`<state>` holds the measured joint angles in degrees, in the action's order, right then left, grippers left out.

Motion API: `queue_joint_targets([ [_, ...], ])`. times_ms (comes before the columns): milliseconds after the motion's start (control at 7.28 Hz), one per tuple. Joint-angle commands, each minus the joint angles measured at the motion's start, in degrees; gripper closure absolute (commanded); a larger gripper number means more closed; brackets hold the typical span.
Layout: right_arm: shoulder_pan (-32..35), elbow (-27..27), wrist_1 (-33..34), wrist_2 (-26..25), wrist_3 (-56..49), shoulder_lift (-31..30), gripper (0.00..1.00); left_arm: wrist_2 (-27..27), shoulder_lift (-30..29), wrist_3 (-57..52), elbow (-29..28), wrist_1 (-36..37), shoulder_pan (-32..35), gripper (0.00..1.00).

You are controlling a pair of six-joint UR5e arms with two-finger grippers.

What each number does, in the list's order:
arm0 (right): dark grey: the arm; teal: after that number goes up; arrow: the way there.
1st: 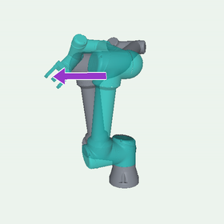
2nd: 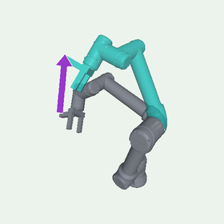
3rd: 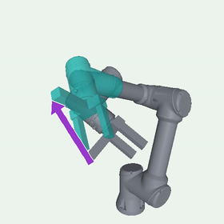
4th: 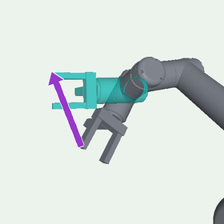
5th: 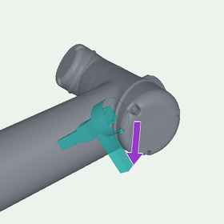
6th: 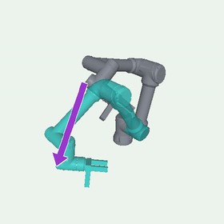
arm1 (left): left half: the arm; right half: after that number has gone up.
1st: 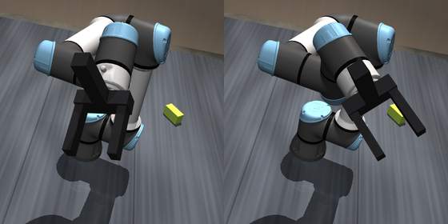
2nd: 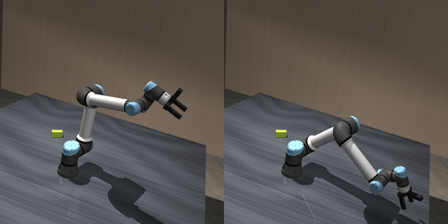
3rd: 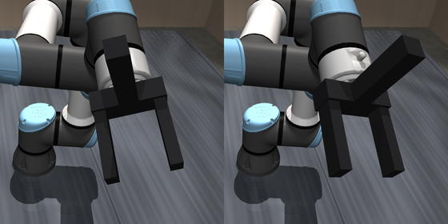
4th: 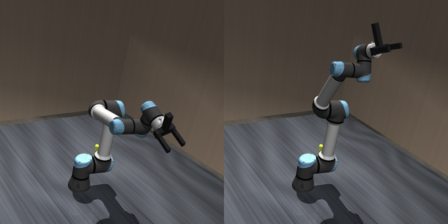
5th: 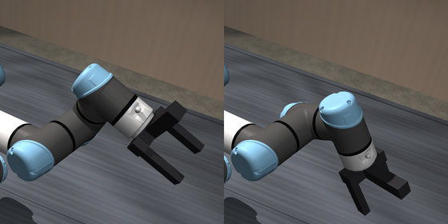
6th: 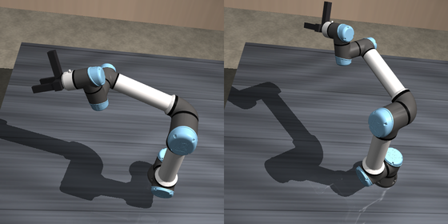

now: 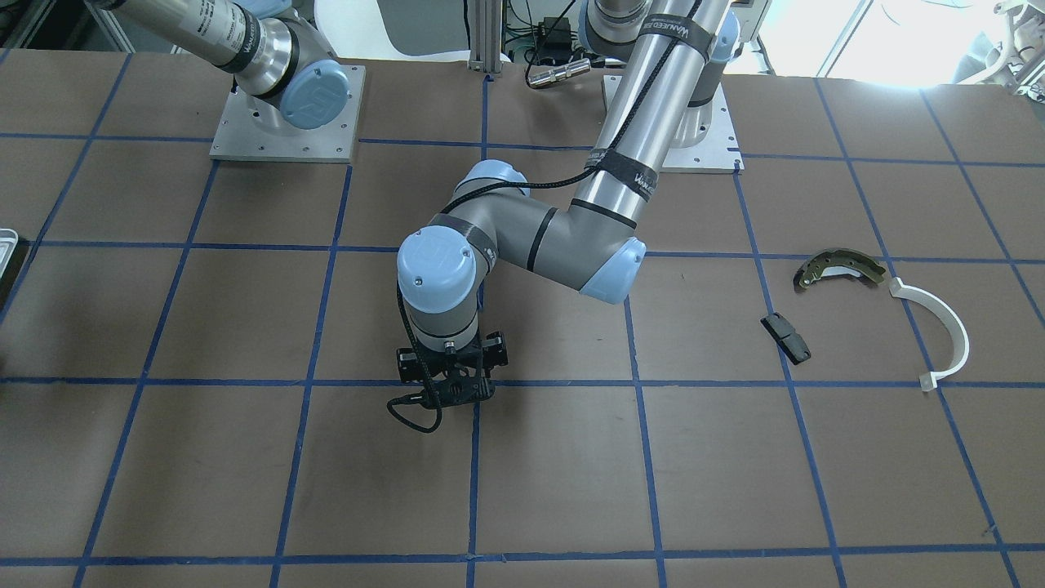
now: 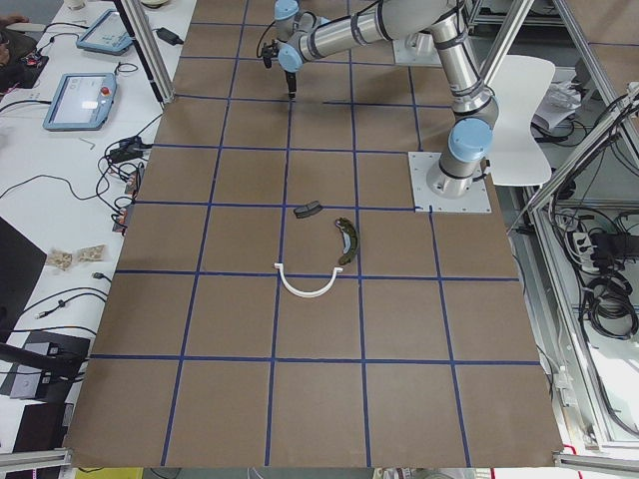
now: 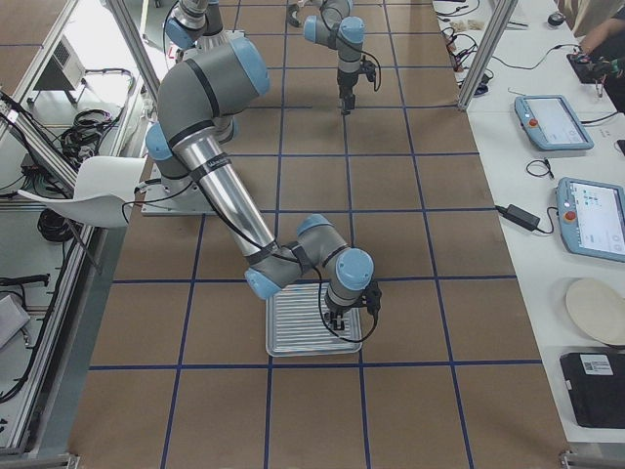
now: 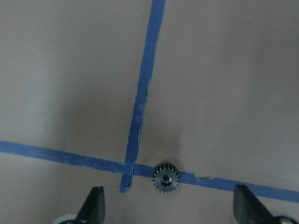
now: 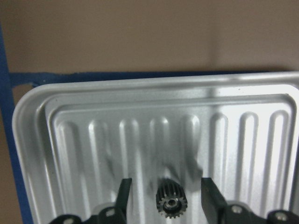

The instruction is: Place bearing gear from tray to pile

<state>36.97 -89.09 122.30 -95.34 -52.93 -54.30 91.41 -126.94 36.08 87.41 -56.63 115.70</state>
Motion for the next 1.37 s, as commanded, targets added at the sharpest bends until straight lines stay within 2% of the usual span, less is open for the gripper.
queue_joint_targets([
  [0,0.0,0.0,-0.1,-0.2,0.4,0.2,0.81,0.1,-0.3,-0.2,0.2,0.1,0.2,0.38],
  [137,0.0,0.0,-0.1,-0.3,0.5,0.2,0.97,0.0,-0.3,-0.3,0.2,0.1,0.2,0.57],
  [412,0.0,0.6,-0.8,-1.5,1.7,-0.5,1.0,0.0,-0.3,-0.5,0.2,0.1,0.2,0.77],
  [549,0.4,1.3,-4.3,-1.7,6.0,-2.4,1.0,0.0,-0.3,-0.6,0.0,0.1,0.2,0.85],
  [687,1.6,1.1,-9.7,-1.0,14.5,-6.4,1.0,0.0,0.1,-0.8,-0.5,0.1,0.0,0.9],
  [824,6.2,1.0,-14.8,-0.9,21.6,-9.8,1.0,0.0,1.8,-3.2,-0.7,-0.8,-1.3,0.91],
  [1236,24.4,0.6,-25.3,0.7,48.9,-17.0,1.0,0.3,12.3,-18.8,-0.4,-13.9,-13.1,0.91],
])
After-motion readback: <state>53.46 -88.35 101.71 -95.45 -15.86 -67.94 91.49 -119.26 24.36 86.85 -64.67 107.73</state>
